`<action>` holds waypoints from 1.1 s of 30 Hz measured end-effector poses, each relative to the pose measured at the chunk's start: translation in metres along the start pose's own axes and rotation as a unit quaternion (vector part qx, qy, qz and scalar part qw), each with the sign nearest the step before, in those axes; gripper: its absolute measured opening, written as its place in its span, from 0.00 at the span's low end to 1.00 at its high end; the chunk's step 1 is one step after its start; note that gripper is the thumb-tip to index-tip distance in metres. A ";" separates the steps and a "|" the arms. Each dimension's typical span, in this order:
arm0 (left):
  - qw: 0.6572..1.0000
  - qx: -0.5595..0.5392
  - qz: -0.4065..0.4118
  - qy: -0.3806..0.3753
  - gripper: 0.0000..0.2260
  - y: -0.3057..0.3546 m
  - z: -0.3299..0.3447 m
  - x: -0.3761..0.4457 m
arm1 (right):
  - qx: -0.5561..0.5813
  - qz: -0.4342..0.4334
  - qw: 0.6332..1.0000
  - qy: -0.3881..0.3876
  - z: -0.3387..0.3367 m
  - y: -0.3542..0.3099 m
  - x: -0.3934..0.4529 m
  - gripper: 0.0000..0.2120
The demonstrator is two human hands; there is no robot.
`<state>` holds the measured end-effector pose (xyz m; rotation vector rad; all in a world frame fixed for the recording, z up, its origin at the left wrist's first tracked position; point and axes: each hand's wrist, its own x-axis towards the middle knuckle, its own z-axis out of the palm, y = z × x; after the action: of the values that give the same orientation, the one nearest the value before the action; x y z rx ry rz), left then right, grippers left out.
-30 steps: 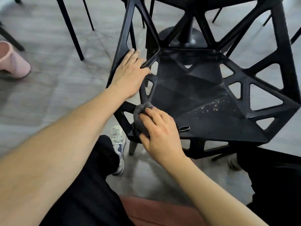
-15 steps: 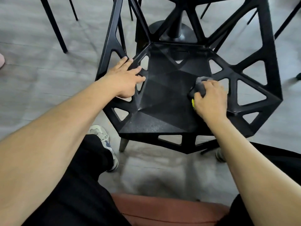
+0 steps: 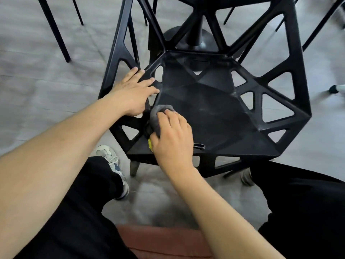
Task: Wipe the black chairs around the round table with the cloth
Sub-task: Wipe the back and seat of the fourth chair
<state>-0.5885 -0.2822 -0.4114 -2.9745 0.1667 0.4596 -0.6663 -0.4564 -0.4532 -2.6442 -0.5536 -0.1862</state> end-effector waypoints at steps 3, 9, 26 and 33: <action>1.000 -0.010 -0.012 0.006 0.33 0.002 0.001 0.001 | -0.051 0.085 0.995 -0.005 -0.032 0.082 0.028 0.13; 0.999 -0.030 -0.035 0.003 0.25 0.016 0.000 0.004 | -0.125 0.081 0.987 -0.053 -0.068 0.201 0.098 0.23; 0.991 -0.125 0.022 0.039 0.27 0.069 0.027 0.029 | -0.150 0.094 0.984 -0.023 -0.058 0.203 0.139 0.25; 0.977 -0.126 -0.019 0.173 0.23 0.095 0.006 0.086 | -0.139 -0.020 0.990 -0.010 -0.044 0.209 0.137 0.22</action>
<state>-0.5209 -0.3831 -0.4541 -3.2770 0.0897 -0.0523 -0.4577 -0.6007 -0.4651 -2.9078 -0.6269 -0.2663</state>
